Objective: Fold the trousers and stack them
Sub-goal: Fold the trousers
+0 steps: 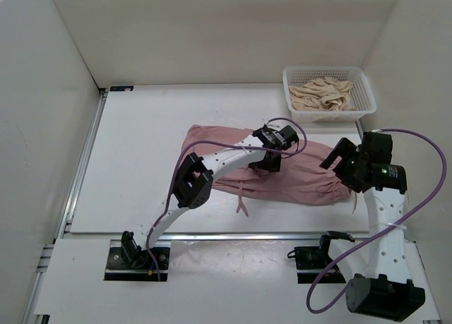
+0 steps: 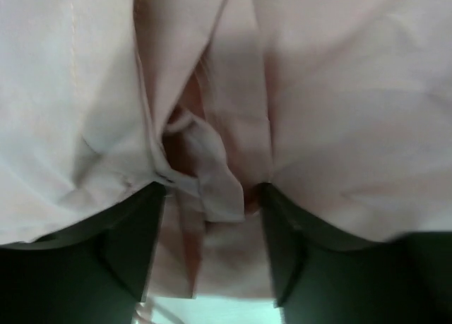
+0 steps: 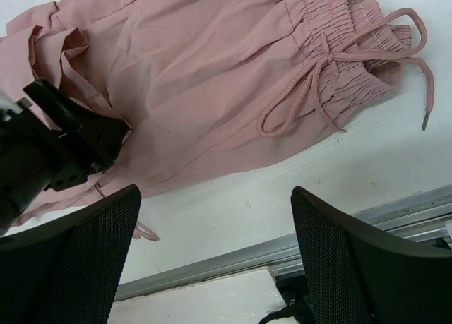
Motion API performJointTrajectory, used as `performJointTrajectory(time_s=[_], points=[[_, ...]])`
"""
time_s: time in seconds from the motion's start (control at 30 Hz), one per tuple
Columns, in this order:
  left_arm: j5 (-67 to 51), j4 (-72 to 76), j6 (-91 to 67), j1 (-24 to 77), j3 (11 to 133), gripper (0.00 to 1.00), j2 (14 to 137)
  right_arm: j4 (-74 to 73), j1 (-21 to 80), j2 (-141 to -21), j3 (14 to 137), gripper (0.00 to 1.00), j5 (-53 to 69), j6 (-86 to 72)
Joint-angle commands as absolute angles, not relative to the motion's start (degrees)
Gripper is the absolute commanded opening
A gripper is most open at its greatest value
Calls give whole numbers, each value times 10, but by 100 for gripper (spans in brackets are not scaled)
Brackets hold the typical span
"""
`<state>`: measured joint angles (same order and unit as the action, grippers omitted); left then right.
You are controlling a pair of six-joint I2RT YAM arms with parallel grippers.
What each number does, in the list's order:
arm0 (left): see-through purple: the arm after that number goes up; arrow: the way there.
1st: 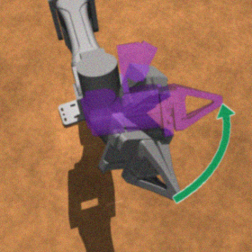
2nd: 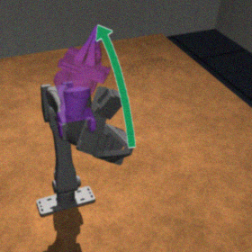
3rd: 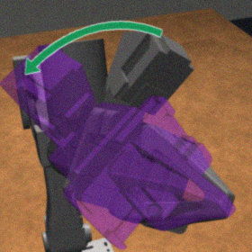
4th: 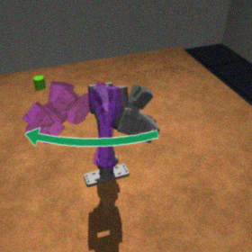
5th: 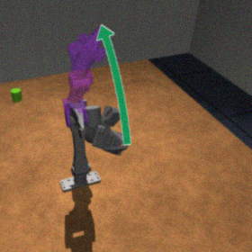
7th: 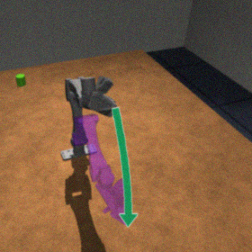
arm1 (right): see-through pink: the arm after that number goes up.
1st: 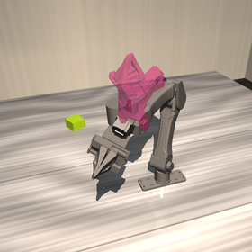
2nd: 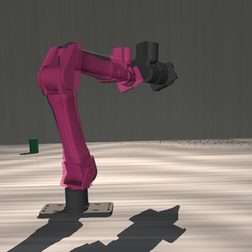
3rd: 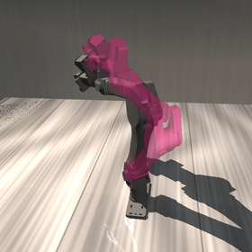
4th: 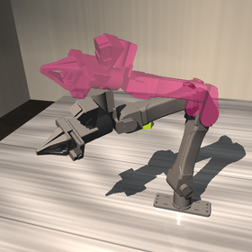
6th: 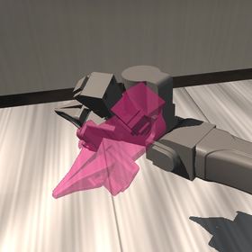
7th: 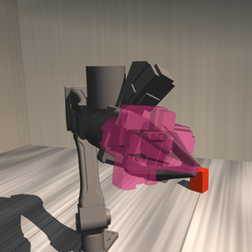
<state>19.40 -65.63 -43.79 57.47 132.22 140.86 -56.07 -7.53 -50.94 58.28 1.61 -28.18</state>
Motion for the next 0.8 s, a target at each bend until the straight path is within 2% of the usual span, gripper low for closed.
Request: performJointTrajectory(time_s=[0.0,0.03,0.07,0.13,0.2,0.43,0.7,0.73,0.77], points=[[224,-659,-431,570,1351,66,1408,-567,-82,-497,592,91,11,-272],[224,-659,-425,570,1356,61,1408,-567,-82,-497,592,91,11,-272],[230,-659,-425,570,1356,43,1408,-567,-82,-497,592,91,11,-272],[230,-664,-425,564,1356,23,1403,-567,-82,-497,592,91,11,-272],[230,-686,-425,564,1364,11,1391,-567,-82,-497,592,91,11,-272],[203,-699,-367,564,1296,11,1248,-567,-82,-497,597,91,11,-272],[159,-720,-329,564,1259,14,1246,-562,-82,-507,597,91,23,-272],[144,-720,-329,564,1253,18,1252,-562,-82,-507,597,91,23,-272],[137,-720,-329,564,1252,43,1259,-562,-82,-507,597,91,23,-272]])
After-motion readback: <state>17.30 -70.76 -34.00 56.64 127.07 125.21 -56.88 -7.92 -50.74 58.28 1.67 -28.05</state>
